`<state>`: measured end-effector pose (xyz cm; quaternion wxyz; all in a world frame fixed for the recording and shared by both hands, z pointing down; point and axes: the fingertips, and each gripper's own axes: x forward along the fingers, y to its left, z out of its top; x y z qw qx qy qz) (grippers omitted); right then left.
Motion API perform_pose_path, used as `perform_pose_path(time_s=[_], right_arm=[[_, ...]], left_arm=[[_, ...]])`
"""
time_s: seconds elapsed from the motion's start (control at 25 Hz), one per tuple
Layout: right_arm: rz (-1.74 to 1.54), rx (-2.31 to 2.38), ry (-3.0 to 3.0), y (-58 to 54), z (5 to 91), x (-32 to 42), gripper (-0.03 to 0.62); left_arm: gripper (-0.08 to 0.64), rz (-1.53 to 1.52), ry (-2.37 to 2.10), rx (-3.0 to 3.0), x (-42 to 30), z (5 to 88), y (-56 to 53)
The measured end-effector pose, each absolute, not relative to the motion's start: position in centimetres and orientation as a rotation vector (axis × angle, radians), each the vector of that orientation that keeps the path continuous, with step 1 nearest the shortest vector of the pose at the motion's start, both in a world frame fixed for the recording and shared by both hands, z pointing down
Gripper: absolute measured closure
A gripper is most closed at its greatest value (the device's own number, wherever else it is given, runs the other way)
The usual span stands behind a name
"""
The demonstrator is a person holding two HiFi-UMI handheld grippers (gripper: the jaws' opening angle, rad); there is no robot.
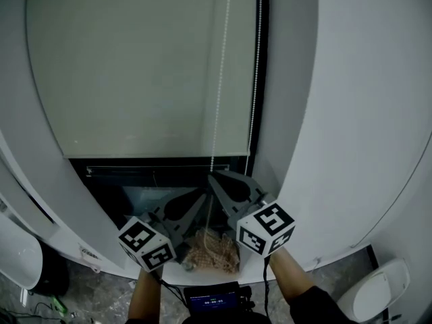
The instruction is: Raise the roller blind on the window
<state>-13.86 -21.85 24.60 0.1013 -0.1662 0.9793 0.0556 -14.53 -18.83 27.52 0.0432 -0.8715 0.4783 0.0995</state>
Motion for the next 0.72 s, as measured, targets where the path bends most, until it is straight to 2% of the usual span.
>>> perform_pose_path(time_s=[0.16,0.4,0.72], right_arm=[[0.130,-0.460,2.940,-21.6,27.3,-14.1,0.575],[0.085,-0.435,2.996,-20.6,31.1,-14.7,0.575],[0.031,-0.447,3.110,-20.4,36.7,-14.4,0.575]], left_arm=[[0.548,0.328,1.487,-2.580,-15.7,23.5,-19.8],[0.546,0.219,1.417,-2.548,-13.7,20.7,-21.3],[0.548,0.124,1.467,-2.603,-13.5,24.8,-22.4]])
